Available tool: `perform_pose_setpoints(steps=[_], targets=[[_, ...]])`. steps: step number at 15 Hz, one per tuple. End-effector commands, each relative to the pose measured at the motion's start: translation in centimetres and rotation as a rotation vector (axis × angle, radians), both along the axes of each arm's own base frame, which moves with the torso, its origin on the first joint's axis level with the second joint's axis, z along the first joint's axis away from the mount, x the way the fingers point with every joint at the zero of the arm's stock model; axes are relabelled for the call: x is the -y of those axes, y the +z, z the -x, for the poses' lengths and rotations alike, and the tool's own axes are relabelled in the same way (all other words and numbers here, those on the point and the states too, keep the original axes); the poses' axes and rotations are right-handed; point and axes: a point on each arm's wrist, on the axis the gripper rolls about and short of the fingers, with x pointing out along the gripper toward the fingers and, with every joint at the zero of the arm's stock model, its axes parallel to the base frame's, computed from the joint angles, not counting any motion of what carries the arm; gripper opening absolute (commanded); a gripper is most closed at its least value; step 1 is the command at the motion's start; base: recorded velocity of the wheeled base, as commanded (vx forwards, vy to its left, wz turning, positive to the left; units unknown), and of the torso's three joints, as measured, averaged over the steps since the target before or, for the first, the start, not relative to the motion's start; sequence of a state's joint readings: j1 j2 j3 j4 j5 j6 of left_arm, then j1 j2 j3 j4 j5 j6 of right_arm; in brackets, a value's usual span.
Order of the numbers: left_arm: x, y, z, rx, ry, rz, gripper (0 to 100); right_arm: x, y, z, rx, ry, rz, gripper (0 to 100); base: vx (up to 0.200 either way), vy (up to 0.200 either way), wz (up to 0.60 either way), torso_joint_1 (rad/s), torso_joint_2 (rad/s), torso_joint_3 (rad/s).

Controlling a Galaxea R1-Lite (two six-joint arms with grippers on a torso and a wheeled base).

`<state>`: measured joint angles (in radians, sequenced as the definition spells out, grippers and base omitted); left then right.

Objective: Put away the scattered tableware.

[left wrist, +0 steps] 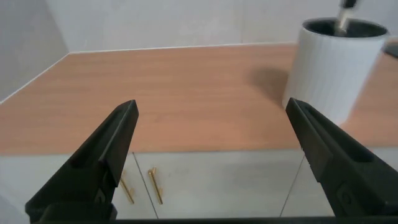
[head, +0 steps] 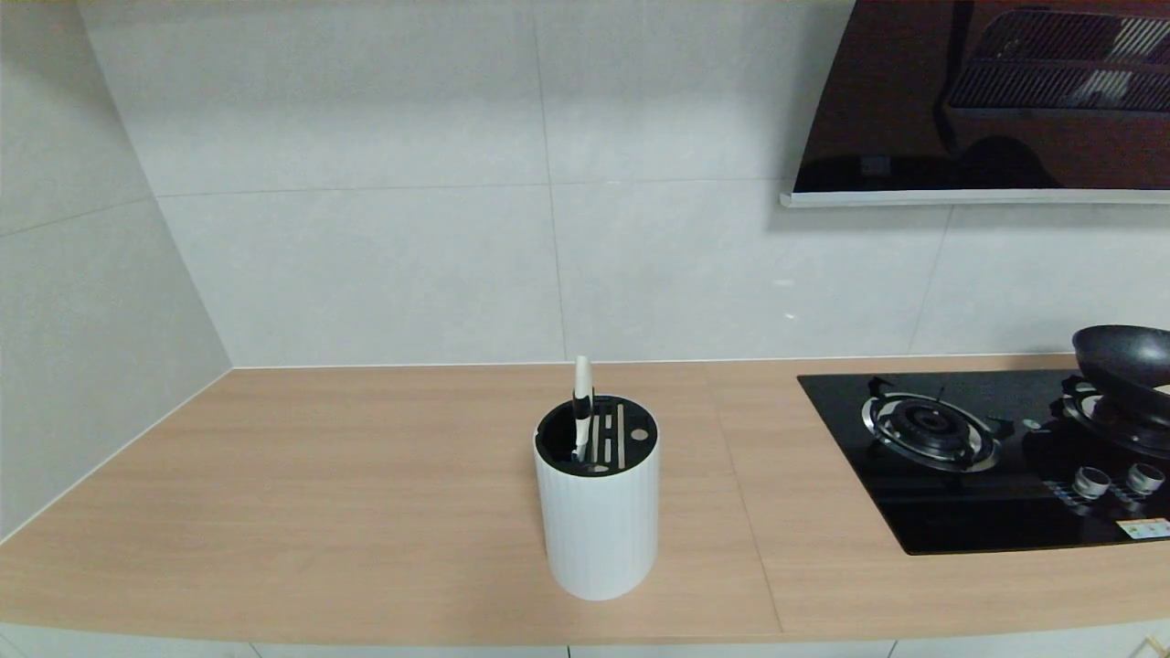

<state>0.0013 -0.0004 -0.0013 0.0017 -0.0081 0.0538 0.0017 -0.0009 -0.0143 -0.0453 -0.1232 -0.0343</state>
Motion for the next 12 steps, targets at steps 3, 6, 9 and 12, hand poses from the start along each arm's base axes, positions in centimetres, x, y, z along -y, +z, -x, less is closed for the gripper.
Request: perform_pose_setpoints(steps=[3,6,9,12], targets=[[0.0,-0.05,-0.01,-0.003,0.001,0.026,100,-0.03,-0.32,-0.13,-0.013,0.017,0.002,100,0.0,0.0,0.0,0.0,0.0,0.0],[0.0,-0.03,-0.01,-0.002,0.001,0.051,100,-0.35,-0.79,-0.15,-0.059,0.158,0.009,100,0.0,0.0,0.0,0.0,0.0,0.0],[0.0,-0.03,-0.01,-0.002,0.001,0.051,100,-0.37,-0.83,-0.17,-0.062,0.171,0.005,100,0.0,0.0,0.0,0.0,0.0,0.0],[0.0,-0.03,-0.01,-0.002,0.001,0.051,100,-0.37,-0.79,-0.15,-0.058,0.169,-0.009,100,0.0,0.0,0.0,0.0,0.0,0.0]])
